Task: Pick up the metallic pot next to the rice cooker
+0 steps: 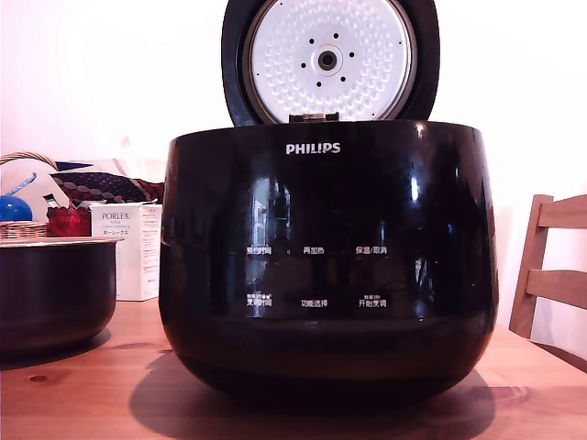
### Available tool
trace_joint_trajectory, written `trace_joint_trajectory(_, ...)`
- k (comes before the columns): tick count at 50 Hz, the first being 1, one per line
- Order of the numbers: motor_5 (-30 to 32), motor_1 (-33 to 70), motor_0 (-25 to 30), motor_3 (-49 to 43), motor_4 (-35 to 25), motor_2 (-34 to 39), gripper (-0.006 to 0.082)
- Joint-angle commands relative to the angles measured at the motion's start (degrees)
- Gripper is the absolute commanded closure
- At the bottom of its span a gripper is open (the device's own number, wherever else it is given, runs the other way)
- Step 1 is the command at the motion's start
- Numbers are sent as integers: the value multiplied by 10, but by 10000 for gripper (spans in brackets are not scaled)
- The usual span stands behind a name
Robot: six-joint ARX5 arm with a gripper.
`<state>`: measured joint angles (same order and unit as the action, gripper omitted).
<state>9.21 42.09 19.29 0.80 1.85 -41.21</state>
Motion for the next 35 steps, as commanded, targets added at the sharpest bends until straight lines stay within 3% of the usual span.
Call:
trace_joint_trajectory(1, -2, -2, -2, 12, -59, 14, 788)
trace_joint_trajectory(26, -2, -2, -2, -2, -97, 2, 788)
trace_joint_trajectory(35, 10, -1, -2, -116, -151, -47, 788)
